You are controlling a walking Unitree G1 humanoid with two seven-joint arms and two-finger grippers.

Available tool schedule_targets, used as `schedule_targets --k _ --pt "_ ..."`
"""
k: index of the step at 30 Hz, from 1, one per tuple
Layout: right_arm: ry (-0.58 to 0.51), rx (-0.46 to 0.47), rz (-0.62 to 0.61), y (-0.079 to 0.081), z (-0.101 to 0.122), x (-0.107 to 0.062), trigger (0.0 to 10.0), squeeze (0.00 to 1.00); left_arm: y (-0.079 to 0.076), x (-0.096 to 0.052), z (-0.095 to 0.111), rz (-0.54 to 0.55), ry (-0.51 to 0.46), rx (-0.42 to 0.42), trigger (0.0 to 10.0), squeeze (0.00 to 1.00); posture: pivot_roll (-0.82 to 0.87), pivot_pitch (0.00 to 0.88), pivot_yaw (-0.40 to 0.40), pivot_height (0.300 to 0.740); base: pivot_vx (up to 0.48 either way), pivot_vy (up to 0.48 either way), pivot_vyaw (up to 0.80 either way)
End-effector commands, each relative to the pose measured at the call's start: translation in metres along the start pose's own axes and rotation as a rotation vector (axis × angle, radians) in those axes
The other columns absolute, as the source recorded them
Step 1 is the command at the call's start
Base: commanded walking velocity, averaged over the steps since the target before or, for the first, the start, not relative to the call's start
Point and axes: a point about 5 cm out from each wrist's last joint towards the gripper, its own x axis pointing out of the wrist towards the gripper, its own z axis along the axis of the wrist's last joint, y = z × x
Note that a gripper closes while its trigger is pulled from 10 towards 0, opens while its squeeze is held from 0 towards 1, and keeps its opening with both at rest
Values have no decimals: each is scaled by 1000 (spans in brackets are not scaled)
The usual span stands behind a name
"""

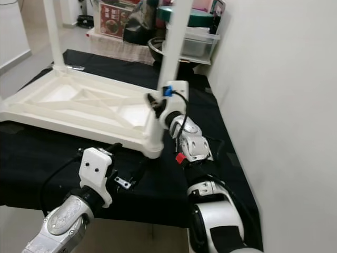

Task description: Building children table

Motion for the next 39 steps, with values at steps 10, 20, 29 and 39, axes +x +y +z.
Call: schedule_targets --k 10,20,29,39 --pt "97 153 -280 2 -30 -18 10000 0 -2 1 0 -13 1 2 10000 0 136 16 -179 740 0 0 0" --pt "-61 200 198 19 6 -1 10000 0 -2 2 -2 -10 5 -4 10000 0 127 13 -178 740 0 0 0" --pt "33 226 910 20 15 -27 10000 0 -2 2 0 -13 0 -5 10000 0 126 10 -180 740 0 0 0" --pt "134 54 1426 41 1 -51 9098 0 -2 2 1 -13 -1 -3 10000 0 144 13 -186 740 0 0 0"
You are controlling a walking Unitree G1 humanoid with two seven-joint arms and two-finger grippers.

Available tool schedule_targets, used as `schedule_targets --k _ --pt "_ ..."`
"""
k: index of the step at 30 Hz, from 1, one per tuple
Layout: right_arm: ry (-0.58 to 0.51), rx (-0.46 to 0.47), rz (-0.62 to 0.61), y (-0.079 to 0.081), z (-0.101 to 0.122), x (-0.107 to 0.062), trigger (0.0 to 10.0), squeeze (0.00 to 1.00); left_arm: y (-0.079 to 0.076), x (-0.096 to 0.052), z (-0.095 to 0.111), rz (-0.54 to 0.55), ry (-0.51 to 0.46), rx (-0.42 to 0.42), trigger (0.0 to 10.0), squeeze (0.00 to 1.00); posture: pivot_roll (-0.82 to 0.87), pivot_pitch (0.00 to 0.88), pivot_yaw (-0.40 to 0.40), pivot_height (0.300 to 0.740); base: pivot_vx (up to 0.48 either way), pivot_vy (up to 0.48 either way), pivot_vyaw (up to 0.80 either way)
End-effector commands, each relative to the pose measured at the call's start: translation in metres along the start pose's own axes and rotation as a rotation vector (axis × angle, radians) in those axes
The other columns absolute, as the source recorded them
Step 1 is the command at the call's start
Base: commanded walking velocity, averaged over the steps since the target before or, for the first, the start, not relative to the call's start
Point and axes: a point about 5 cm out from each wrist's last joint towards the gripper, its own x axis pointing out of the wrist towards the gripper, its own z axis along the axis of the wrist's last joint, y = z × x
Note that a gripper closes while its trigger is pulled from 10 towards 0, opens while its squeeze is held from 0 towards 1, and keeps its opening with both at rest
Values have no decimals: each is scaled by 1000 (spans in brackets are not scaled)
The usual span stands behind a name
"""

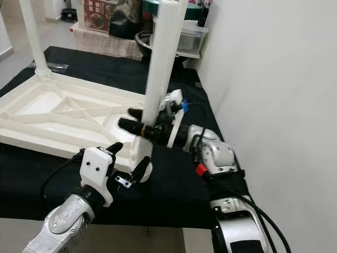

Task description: Building children table

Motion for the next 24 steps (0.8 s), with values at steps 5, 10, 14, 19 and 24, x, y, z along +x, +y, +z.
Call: schedule_targets --k 5,10,14,19,24 --pt "55 -104 -257 -21 -12 35 0 0 -3 0 -1 -9 5 -2 10000 0 140 9 -186 740 0 0 0" --pt "48 -47 -404 -29 -15 35 0 0 -3 -1 -1 -8 6 -2 10000 0 138 7 -184 740 0 0 0" --pt "46 -44 -737 -45 -15 19 0 0 -3 -1 -3 -9 7 -3 10000 0 132 0 -182 740 0 0 0" --pt "-28 -57 -1256 -58 -6 -17 0 0 -3 -2 -4 -11 7 -5 10000 0 124 0 -182 740 0 0 0" --pt "-94 -25 -1580 -46 -11 -32 0 0 -4 -1 -4 -16 7 -7 10000 0 121 0 -179 740 0 0 0"
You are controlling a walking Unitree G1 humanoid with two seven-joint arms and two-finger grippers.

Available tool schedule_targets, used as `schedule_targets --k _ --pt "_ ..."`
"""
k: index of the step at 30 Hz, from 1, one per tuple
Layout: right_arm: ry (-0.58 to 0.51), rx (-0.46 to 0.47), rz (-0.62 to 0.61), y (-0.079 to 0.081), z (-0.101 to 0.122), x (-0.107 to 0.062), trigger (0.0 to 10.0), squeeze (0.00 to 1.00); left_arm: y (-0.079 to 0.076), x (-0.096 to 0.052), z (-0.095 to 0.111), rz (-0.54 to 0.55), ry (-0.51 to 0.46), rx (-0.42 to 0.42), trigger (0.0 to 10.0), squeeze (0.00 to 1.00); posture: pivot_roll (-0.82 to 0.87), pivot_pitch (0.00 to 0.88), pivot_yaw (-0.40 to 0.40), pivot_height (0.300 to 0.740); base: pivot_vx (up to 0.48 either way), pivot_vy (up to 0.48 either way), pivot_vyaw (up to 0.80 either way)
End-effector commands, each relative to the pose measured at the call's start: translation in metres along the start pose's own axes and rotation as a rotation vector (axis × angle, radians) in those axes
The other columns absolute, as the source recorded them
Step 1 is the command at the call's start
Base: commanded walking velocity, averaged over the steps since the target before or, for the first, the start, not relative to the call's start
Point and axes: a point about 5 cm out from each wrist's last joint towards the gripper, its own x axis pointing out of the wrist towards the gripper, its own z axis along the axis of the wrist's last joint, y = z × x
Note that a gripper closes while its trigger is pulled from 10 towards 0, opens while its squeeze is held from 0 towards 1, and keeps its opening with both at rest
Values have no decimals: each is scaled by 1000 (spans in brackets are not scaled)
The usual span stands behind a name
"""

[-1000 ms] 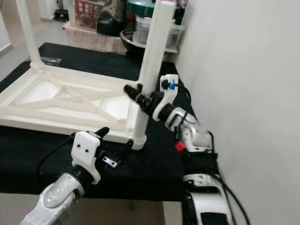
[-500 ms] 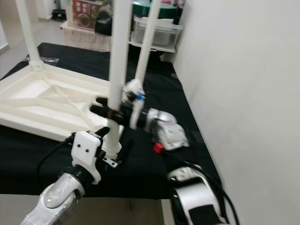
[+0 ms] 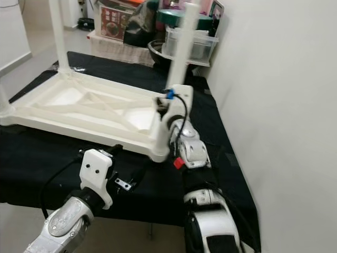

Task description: Building children table

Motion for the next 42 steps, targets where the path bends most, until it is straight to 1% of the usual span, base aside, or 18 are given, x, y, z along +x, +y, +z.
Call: schedule_targets --k 1,8,9,15,16,18,20,22,24,25,27,28,30,31,32,39,40,42 --pt "49 17 -165 -16 -9 -4 0 0 -3 1 -1 -17 3 -1 10000 0 121 0 -179 740 0 0 0" --pt "82 105 -173 5 -20 -13 588 0 -3 1 -1 -16 3 -1 10000 0 128 5 -179 740 0 0 0" --pt "66 138 -86 17 -17 -13 10000 1000 -2 1 -1 -14 3 1 10000 0 126 6 -176 740 0 0 0" --pt "-27 126 7 18 -4 -8 10000 984 -2 1 -1 -14 5 1 10000 0 122 10 -176 740 0 0 0" --pt "-37 170 32 15 -1 -6 10000 0 -2 2 0 -14 5 0 10000 0 124 8 -174 740 0 0 0" --pt "-43 204 48 13 2 -5 10000 0 -2 2 0 -15 4 -1 10000 0 124 8 -174 740 0 0 0" --pt "-35 292 282 13 12 2 10000 0 -2 3 0 -13 3 0 10000 0 120 6 -172 740 0 0 0" --pt "-24 330 403 16 16 3 10000 0 -2 3 0 -13 3 0 10000 0 120 8 -170 740 0 0 0" --pt "-13 254 735 21 22 -6 10000 0 -2 4 0 -16 0 0 10000 0 121 4 -172 740 0 0 0" --pt "-13 254 735 21 22 -6 10000 0 -2 4 0 -16 0 0 10000 0 121 4 -172 740 0 0 0" --pt "18 157 983 22 19 -18 10000 0 -2 4 1 -16 -1 0 10000 0 122 6 -175 740 0 0 0" --pt "18 157 983 22 19 -18 10000 0 -2 4 1 -16 -1 0 10000 0 122 6 -175 740 0 0 0" --pt "88 65 1270 21 10 -37 10000 0 -3 4 1 -20 -2 0 10000 0 129 8 -179 740 0 0 0" --pt "88 65 1270 21 10 -37 10000 0 -3 4 1 -20 -2 0 10000 0 129 8 -179 740 0 0 0" --pt "131 42 1415 20 5 -46 10000 0 -4 5 1 -24 -2 -1 10000 0 128 10 -178 740 0 0 0" --pt "120 53 1515 26 8 -46 10000 0 -4 4 0 -23 -2 -1 10000 0 136 10 -181 740 0 0 0" --pt "118 53 1476 31 6 -41 0 0 -4 4 0 -22 0 1 10000 0 136 10 -181 740 0 0 0" --pt "95 10 1286 39 2 -24 0 0 -3 4 -1 -21 2 2 10000 0 138 10 -183 740 0 0 0"
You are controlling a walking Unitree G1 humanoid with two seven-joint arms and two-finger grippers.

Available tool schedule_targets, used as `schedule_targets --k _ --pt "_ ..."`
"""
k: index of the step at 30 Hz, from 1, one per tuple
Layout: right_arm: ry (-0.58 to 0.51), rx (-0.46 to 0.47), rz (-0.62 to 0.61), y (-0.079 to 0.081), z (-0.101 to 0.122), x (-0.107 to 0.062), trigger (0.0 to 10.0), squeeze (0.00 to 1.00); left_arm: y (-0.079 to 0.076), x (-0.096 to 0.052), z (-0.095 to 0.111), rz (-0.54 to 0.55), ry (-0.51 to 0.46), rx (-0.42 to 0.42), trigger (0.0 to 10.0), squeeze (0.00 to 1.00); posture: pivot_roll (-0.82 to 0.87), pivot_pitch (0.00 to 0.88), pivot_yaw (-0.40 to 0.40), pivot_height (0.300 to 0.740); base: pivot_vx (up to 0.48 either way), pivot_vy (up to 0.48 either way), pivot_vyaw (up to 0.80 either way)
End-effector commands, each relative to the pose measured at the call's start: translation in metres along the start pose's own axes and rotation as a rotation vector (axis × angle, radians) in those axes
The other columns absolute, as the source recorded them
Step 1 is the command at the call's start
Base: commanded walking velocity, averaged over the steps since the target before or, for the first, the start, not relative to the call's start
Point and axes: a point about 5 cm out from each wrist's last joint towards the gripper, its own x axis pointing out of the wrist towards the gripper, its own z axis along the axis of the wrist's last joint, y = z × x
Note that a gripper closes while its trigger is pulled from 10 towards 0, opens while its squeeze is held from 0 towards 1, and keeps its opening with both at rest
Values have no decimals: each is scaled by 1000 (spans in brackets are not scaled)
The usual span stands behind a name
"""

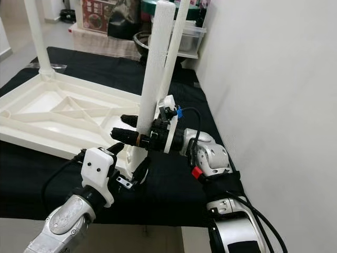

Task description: Building children table

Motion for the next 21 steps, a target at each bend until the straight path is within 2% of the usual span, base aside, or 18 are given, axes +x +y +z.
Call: schedule_targets --k 1,2,3,7,8,9,10,11,12,14,15,16,17,18,20,21 --pt "12 -34 -123 -10 0 7 0 0 -2 1 -3 -9 11 -1 10000 0 138 10 -183 740 0 0 0" --pt "12 -34 -123 -10 0 7 0 0 -2 1 -3 -9 11 -1 10000 0 138 10 -183 740 0 0 0" --pt "14 -37 -227 -17 -2 8 0 0 -2 0 -3 -8 13 0 10000 0 137 10 -181 740 0 0 0" --pt "14 -37 -227 -17 -2 8 0 0 -2 0 -3 -8 13 0 10000 0 137 10 -181 740 0 0 0" --pt "5 -38 -324 -23 -2 7 0 0 -1 0 -4 -8 14 0 10000 0 136 9 -181 740 0 0 0" --pt "5 -38 -324 -23 -2 7 0 0 -1 0 -4 -8 14 0 10000 0 136 9 -181 740 0 0 0" --pt "-10 -21 -484 -32 -1 2 0 0 -1 0 -4 -8 14 1 10000 0 132 7 -181 740 0 0 0" --pt "-10 -21 -484 -32 -1 2 0 0 -1 0 -4 -8 14 1 10000 0 132 7 -181 740 0 0 0" --pt "-9 -23 -620 -38 -1 -3 0 0 -1 -1 -4 -8 13 1 10000 0 130 7 -180 740 0 0 0" --pt "-9 -23 -620 -38 -1 -3 0 0 -1 -1 -4 -8 13 1 10000 0 130 7 -180 740 0 0 0" --pt "-2 7 -884 -48 -5 -16 0 0 -1 0 -4 -9 13 1 10000 0 124 7 -174 740 0 0 0" --pt "-2 7 -884 -48 -5 -16 0 0 -1 0 -4 -9 13 1 10000 0 124 7 -174 740 0 0 0" --pt "-1 17 -1149 -53 -11 -32 0 0 -1 0 -4 -10 13 0 10000 0 125 6 -175 740 0 0 0" --pt "-7 49 -1351 -53 -18 -46 0 0 -2 0 -4 -13 14 0 10000 0 126 5 -175 740 0 0 0" --pt "-7 49 -1351 -53 -18 -46 0 0 -2 0 -4 -13 14 0 10000 0 126 5 -175 740 0 0 0" --pt "-17 82 -1513 -48 -24 -55 0 0 -2 0 -4 -15 14 0 10000 0 128 4 -174 740 0 0 0"
